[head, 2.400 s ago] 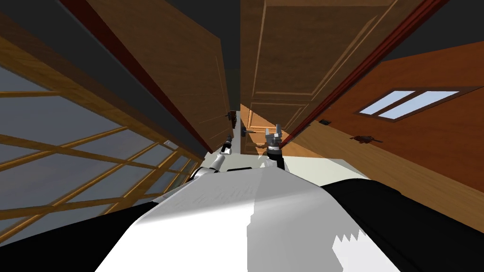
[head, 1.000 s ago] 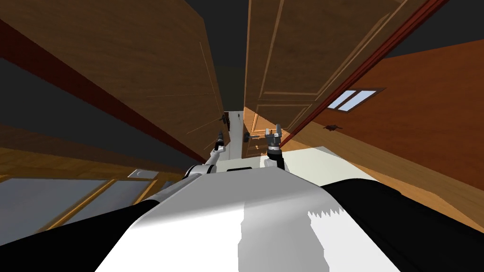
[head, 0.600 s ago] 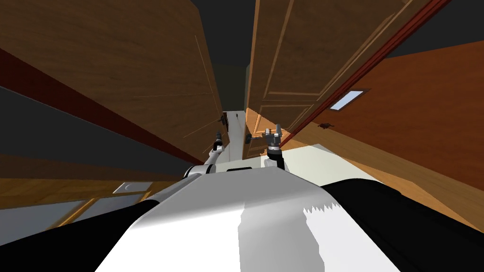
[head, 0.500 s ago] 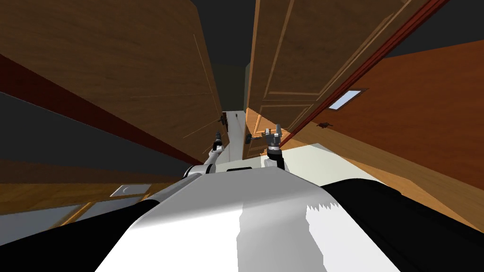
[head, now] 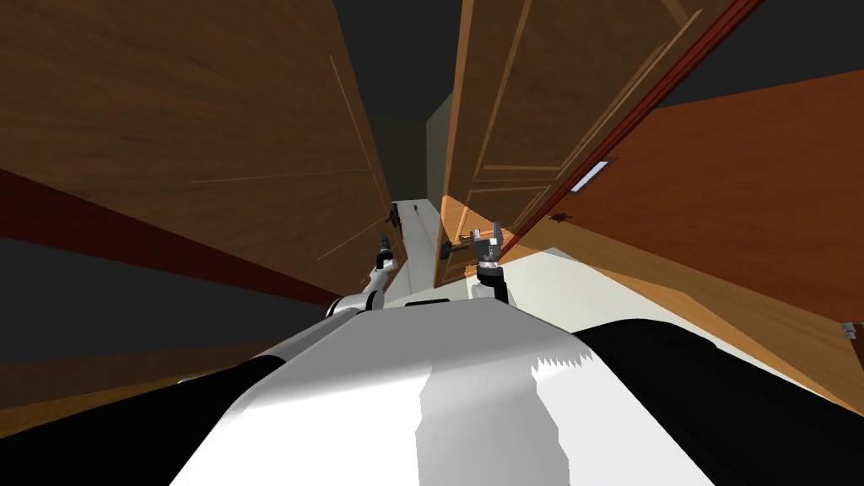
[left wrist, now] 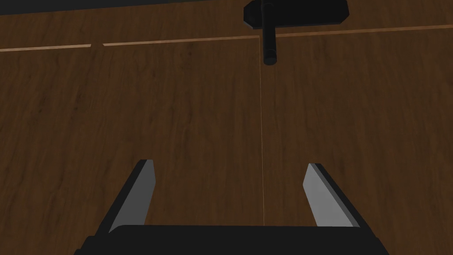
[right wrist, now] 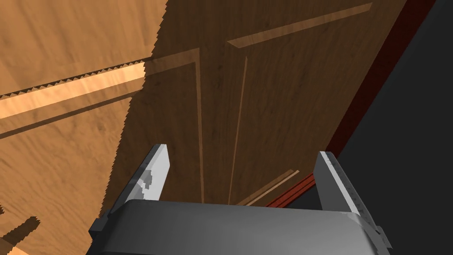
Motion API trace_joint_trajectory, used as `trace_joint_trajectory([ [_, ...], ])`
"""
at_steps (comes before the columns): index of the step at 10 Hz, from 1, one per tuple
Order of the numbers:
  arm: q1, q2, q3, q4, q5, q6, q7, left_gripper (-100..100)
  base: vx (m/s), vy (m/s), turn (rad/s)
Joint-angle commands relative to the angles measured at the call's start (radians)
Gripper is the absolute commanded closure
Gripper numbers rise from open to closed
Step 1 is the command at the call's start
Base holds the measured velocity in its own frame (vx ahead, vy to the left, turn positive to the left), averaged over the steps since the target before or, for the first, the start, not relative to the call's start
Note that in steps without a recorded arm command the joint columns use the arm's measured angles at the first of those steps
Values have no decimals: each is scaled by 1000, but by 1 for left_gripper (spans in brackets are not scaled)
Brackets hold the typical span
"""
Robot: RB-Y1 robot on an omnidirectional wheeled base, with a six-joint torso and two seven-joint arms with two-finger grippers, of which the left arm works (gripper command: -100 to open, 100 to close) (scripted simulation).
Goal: Push the door open
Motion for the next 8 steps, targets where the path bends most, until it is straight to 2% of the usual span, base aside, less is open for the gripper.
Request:
trace_joint_trajectory([
  [1, -18, 5, 11, 34, 0, -18, -1, -100, 49, 105, -44],
  [2, -18, 5, 11, 34, 0, -18, -1, -100, 7, 26, 28],
  [5, -36, 8, 87, 58, -3, -42, -32, -100, 66, 98, -197],
  [6, -40, 7, 103, 63, -4, -47, -38, -100, 80, 148, -181],
  [7, -40, 7, 103, 63, -4, -47, -38, -100, 50, 105, -39],
  [8, -47, 6, 133, 72, -5, -57, -51, -100, 65, 109, -165],
])
